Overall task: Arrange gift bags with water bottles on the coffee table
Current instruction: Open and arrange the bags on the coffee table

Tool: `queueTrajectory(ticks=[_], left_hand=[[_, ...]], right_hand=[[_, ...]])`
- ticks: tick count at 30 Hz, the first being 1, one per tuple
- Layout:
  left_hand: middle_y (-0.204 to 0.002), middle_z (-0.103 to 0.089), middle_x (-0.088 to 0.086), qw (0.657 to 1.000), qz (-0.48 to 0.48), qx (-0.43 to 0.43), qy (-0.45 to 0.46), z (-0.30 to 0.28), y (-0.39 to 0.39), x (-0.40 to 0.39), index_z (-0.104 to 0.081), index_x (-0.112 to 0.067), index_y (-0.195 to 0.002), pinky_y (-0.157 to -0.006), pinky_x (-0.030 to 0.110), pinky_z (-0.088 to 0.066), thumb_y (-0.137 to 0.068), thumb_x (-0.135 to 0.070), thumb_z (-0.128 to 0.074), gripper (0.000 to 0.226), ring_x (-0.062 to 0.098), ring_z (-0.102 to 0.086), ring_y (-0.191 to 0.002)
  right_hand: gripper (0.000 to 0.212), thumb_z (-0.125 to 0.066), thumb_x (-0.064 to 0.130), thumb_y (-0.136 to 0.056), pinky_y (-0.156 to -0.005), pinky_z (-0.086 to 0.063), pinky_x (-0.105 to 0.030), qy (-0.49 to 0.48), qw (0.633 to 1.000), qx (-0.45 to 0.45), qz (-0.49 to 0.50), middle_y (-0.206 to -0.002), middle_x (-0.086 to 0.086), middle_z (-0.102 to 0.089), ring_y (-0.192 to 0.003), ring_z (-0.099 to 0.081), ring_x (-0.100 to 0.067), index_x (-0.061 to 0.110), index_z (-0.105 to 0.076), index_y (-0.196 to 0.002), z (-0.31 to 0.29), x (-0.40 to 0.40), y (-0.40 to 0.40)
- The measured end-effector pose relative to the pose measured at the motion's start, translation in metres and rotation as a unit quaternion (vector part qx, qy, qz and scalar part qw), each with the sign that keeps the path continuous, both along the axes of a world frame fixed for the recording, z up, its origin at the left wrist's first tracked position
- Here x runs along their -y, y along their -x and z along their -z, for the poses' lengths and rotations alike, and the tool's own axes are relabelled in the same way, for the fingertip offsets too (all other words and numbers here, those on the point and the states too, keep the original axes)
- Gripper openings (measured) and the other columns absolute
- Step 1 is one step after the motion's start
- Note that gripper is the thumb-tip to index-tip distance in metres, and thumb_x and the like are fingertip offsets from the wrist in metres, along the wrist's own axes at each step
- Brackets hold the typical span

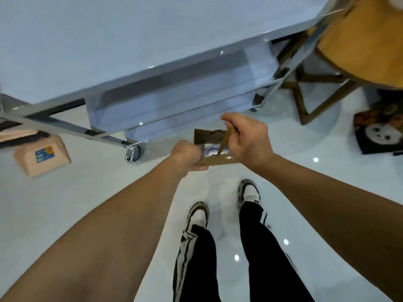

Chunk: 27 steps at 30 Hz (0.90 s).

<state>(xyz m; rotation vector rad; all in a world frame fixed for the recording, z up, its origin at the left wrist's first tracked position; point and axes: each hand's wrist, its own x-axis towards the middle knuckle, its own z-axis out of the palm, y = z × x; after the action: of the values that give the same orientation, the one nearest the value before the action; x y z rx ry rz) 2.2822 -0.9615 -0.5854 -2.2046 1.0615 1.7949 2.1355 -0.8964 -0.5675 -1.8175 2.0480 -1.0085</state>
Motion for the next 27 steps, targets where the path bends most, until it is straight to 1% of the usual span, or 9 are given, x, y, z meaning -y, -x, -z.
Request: queueTrajectory(ticks=[3,6,8,10,13,15,18,23,27], left_hand=[[-0.107,-0.069,0.017,0.991,0.127,0.004,0.032,-0.074,0.024,-0.007,-0.063,0.002,-0.110,-0.054,0.034,-0.061,-0.091,-0.005,-0.069,0.021,0.029,-0.074,-0.062],[-0.086,-0.067,0.013,0.973,0.222,0.003,0.067,-0.142,0.054,-0.012,-0.060,0.000,-0.097,-0.036,0.025,-0.050,-0.089,-0.003,-0.071,0.014,0.017,-0.061,-0.035],[-0.081,-0.069,0.014,0.958,0.274,-0.015,0.087,-0.180,0.082,-0.019,-0.063,0.003,-0.098,-0.051,0.032,-0.060,-0.088,-0.007,-0.075,0.018,0.020,-0.068,-0.048],[-0.092,-0.069,0.016,0.948,0.301,-0.038,0.099,-0.214,0.113,-0.028,-0.063,0.003,-0.106,-0.071,0.041,-0.063,-0.091,-0.014,-0.072,0.025,0.029,-0.074,-0.071],[-0.091,-0.067,0.015,0.919,0.363,-0.064,0.141,-0.257,0.166,-0.048,-0.062,0.001,-0.104,-0.072,0.040,-0.064,-0.092,-0.018,-0.071,0.024,0.029,-0.074,-0.070],[-0.089,-0.069,0.014,0.895,0.410,-0.064,0.166,-0.279,0.206,-0.065,-0.062,0.001,-0.102,-0.068,0.038,-0.064,-0.096,-0.015,-0.064,0.018,0.027,-0.073,-0.066],[-0.084,-0.062,0.016,0.861,0.476,-0.076,0.161,-0.305,0.270,-0.102,-0.053,0.003,-0.092,-0.082,0.042,-0.062,-0.099,-0.002,-0.051,0.009,0.035,-0.073,-0.079],[-0.091,-0.066,0.021,0.831,0.532,-0.069,0.149,-0.332,0.369,-0.182,-0.049,-0.002,-0.101,-0.081,0.034,-0.063,-0.102,-0.009,-0.045,0.008,0.030,-0.076,-0.068],[-0.092,-0.071,0.018,0.792,0.582,-0.080,0.166,-0.342,0.444,-0.250,-0.055,-0.006,-0.100,-0.077,0.032,-0.063,-0.103,-0.012,-0.048,0.010,0.026,-0.076,-0.070]], right_hand=[[0.034,-0.058,-0.005,-0.086,-0.073,-0.055,-0.037,-0.122,0.989,-0.049,0.066,-0.095,-0.017,-0.074,-0.087,-0.069,-0.037,-0.001,-0.068,-0.118,-0.085,-0.029,0.016],[0.017,-0.057,0.004,-0.090,-0.073,-0.049,-0.039,-0.289,0.945,-0.102,0.111,-0.092,-0.011,-0.062,-0.092,-0.061,-0.036,0.007,-0.062,-0.106,-0.167,-0.046,0.044],[0.006,-0.060,0.006,-0.090,-0.068,-0.048,-0.040,-0.327,0.924,-0.136,0.142,-0.082,-0.006,-0.052,-0.086,-0.061,-0.034,0.010,-0.058,-0.094,-0.216,-0.059,0.065],[0.013,-0.059,0.006,-0.091,-0.062,-0.044,-0.037,-0.351,0.905,-0.166,0.173,-0.075,-0.005,-0.051,-0.077,-0.059,-0.030,0.011,-0.053,-0.081,-0.258,-0.076,0.089],[0.028,-0.059,0.009,-0.094,-0.058,-0.048,-0.033,-0.399,0.874,-0.184,0.207,-0.073,-0.005,-0.053,-0.063,-0.051,-0.019,0.016,-0.048,-0.070,-0.312,-0.111,0.128],[0.023,-0.060,0.014,-0.096,-0.064,-0.055,-0.032,-0.414,0.861,-0.188,0.230,-0.073,-0.004,-0.055,-0.066,-0.056,-0.018,0.015,-0.054,-0.074,-0.342,-0.136,0.157],[0.013,-0.058,0.018,-0.097,-0.076,-0.061,-0.037,-0.409,0.852,-0.164,0.281,-0.076,-0.004,-0.060,-0.073,-0.063,-0.020,0.012,-0.066,-0.088,-0.375,-0.182,0.200],[0.032,-0.048,0.034,-0.102,-0.071,-0.055,-0.035,-0.357,0.841,-0.085,0.399,-0.074,-0.001,-0.058,-0.070,-0.058,-0.017,0.015,-0.063,-0.082,-0.400,-0.271,0.267],[0.048,-0.047,0.050,-0.102,-0.081,-0.056,-0.039,-0.276,0.824,-0.029,0.494,-0.083,-0.002,-0.055,-0.090,-0.059,-0.020,0.013,-0.064,-0.077,-0.399,-0.343,0.327]])
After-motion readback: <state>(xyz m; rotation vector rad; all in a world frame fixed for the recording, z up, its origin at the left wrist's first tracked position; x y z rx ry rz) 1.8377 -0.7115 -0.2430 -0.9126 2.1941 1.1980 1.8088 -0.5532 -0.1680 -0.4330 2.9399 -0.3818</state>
